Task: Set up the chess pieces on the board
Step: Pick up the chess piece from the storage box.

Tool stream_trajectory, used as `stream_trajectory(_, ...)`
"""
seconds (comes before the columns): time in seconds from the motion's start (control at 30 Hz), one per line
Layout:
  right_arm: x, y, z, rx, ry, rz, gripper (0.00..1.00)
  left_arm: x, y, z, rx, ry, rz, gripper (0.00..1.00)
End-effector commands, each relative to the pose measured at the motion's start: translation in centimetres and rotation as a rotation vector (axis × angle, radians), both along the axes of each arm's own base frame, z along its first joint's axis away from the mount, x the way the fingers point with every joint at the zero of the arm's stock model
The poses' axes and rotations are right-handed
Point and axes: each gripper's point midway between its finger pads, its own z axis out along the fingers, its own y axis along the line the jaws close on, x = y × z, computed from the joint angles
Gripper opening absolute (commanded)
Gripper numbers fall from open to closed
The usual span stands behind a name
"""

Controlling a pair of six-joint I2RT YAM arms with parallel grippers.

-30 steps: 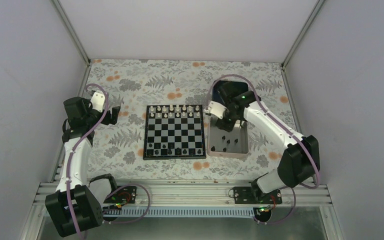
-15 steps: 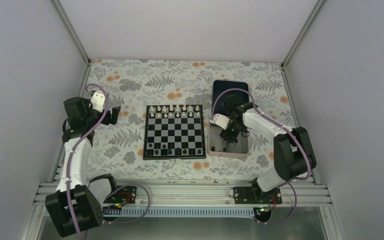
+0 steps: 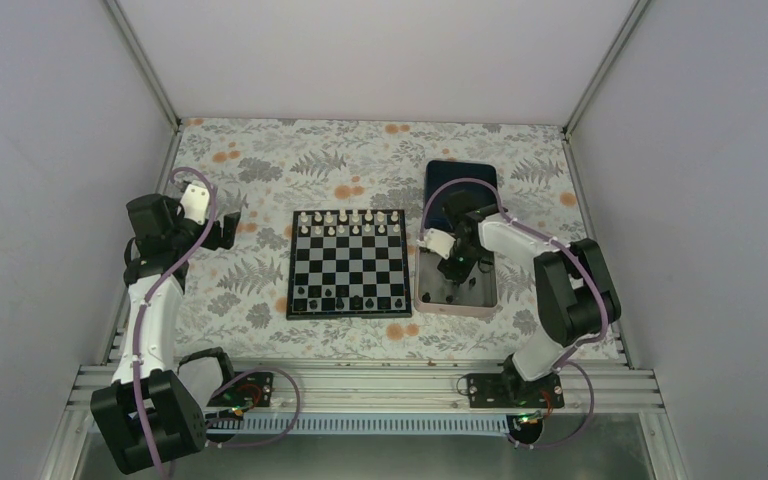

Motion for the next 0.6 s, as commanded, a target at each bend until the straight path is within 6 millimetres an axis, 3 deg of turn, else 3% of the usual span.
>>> stream_trajectory(0.0, 1.0, 0.6, 0.2, 0.037, -0.013, -0.004, 0.28, 0.1, -0.1, 0.1, -0.003, -0.011, -0.014, 1.00)
stream_trajectory(0.13, 1.0, 0.8, 0.3, 0.051, -0.014, -0.003, 0.21, 0.1, -0.1, 0.2, -0.002, -0.014, -0.014, 1.00)
stream_trajectory(0.23, 1.0, 0.9, 0.5, 0.057, -0.015, -0.005, 0.09, 0.0, -0.1, 0.1, -0.005, -0.010, -0.014, 1.00)
stream_trajectory(0.37, 1.0, 0.4, 1.3, 0.033, -0.015, -0.019, 0.05, 0.0, -0.1, 0.3, -0.004, -0.015, -0.015, 1.00)
stream_trajectory(0.5, 1.2, 1.2, 4.4, 0.046, -0.036, -0.011, 0.05, 0.0, -0.1, 0.1, -0.005, -0.013, -0.015, 1.00)
stream_trajectory(0.57, 2.0, 2.0, 6.9, 0.036, -0.085, 0.003, 0.04, 0.0, -0.1, 0.2, -0.007, -0.012, -0.015, 1.00)
